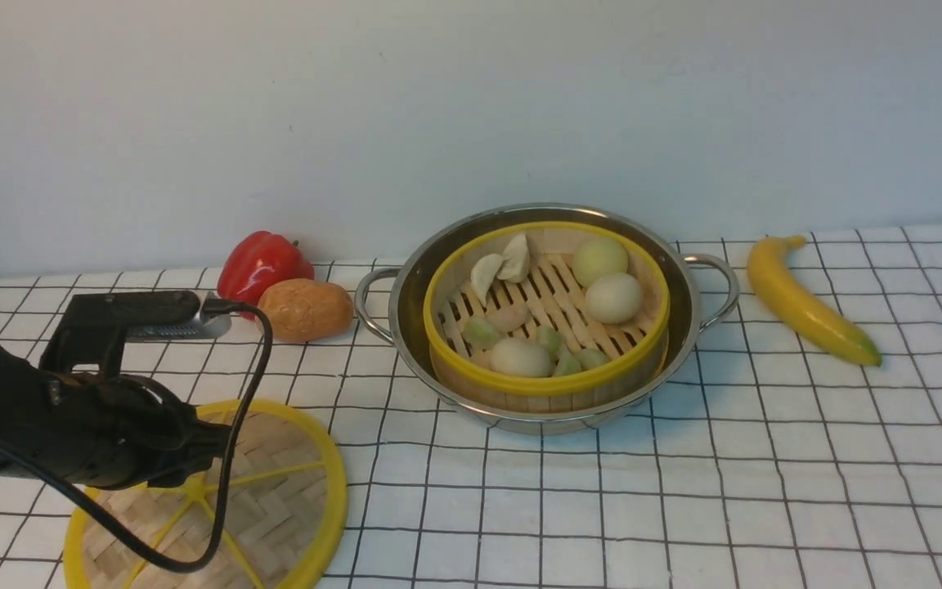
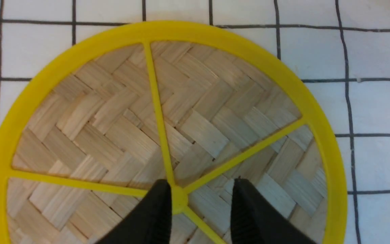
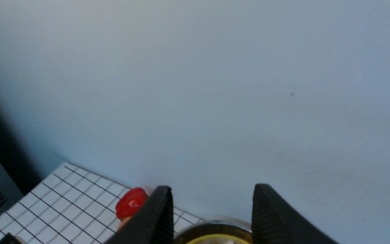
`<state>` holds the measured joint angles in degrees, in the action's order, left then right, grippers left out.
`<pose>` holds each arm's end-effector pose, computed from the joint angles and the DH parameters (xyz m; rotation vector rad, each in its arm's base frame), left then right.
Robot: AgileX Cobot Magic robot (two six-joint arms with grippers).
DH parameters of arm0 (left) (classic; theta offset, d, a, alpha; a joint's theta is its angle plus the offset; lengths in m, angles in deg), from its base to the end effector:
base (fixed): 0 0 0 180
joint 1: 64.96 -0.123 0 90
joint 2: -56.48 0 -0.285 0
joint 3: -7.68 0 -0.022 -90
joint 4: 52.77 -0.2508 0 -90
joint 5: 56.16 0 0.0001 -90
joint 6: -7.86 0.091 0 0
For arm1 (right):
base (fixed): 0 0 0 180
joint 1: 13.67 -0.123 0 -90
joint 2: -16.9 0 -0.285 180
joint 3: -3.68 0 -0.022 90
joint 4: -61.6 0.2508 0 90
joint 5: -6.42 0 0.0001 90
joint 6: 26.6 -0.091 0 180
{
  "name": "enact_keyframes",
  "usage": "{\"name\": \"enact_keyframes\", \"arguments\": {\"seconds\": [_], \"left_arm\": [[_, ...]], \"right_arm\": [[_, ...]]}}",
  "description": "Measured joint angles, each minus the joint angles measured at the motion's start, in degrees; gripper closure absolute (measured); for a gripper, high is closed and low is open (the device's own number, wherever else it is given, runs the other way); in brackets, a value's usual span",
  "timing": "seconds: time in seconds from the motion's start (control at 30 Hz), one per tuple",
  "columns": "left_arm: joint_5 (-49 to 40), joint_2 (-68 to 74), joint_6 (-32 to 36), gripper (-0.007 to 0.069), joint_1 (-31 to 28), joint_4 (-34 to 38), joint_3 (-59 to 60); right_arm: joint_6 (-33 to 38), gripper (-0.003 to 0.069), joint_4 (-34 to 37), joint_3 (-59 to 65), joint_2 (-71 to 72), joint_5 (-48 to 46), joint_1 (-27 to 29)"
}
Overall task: Place the steamer in the pot on the white tablecloth, and put the lid on the steamer.
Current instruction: 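Grasp the bamboo steamer lid lying on the table by its centre knob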
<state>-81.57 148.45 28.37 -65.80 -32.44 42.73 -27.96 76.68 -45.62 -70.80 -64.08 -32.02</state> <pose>0.2670 -0.0097 0.1956 0.0776 2.6266 -0.1800 0.1931 0.0876 0.5903 -0.3675 1.8785 0.5284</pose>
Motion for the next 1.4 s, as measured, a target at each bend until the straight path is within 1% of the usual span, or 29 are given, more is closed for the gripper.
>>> {"name": "enact_keyframes", "arguments": {"seconds": [0.17, 0.27, 0.47, 0.63, 0.73, 0.8, 0.87, 0.9, 1.07, 1.2, 1.27, 1.33, 1.4], "left_arm": [[0.3, 1.7, 0.0, 0.0381, 0.0, -0.3, -0.1], [1.2, 3.4, 0.0, 0.0381, 0.0, -0.9, -0.1], [1.8, 5.4, 0.0, 0.0381, 0.0, -1.1, -0.1], [2.5, 6.8, 0.0, 0.0381, 0.0, -1.3, -0.1], [3.2, 7.3, 0.0, 0.0384, 0.0, -1.3, -0.1], [3.3, 7.3, 0.0, 0.0402, 0.0, -1.3, -0.1], [3.3, 7.3, 0.0, 0.0482, 0.0, -1.3, -0.1], [3.3, 7.3, 0.0, 0.0506, 0.0, -1.3, -0.1], [2.7, 7.3, 0.0, 0.0511, 0.0, -1.7, -0.7], [-3.2, 7.2, -0.8, 0.0511, 0.0, -4.8, -4.8], [-7.9, 6.8, -2.2, 0.0511, 0.0, -7.1, -8.6], [-13.6, 5.9, -4.8, 0.0511, 0.0, -11.0, -14.4], [-16.7, 5.3, -6.5, 0.0511, 0.0, -12.7, -18.6]], "right_arm": [[0.6, 0.0391, 0.3, 0.3, 6.1, 0.0, 0.0], [1.4, 0.0429, 0.3, 4.2, 12.4, 0.1, 0.0], [2.8, 0.0475, 0.2, 16.5, 22.4, 0.1, 0.0], [3.3, 0.0487, -0.2, 25.0, 27.8, -0.2, 0.0], [3.3, 0.0487, -0.3, 27.3, 29.4, -0.3, 0.0], [3.3, 0.0487, -0.3, 27.6, 30.0, -0.3, 0.0], [3.3, 0.0486, -0.4, 27.6, 30.4, -0.3, 0.0], [3.3, 0.0485, -0.6, 27.6, 30.5, -0.3, 0.0], [3.3, 0.0482, -1.4, 27.7, 30.5, -0.3, 0.0], [3.3, 0.0479, -2.0, 27.7, 30.5, -0.3, 0.0], [3.3, 0.0479, -2.3, 27.7, 30.5, -0.3, 0.0], [3.3, 0.0479, -2.3, 27.7, 30.5, -0.3, 0.0], [3.3, 0.0479, -2.3, 27.7, 30.5, -0.3, 0.0]]}}
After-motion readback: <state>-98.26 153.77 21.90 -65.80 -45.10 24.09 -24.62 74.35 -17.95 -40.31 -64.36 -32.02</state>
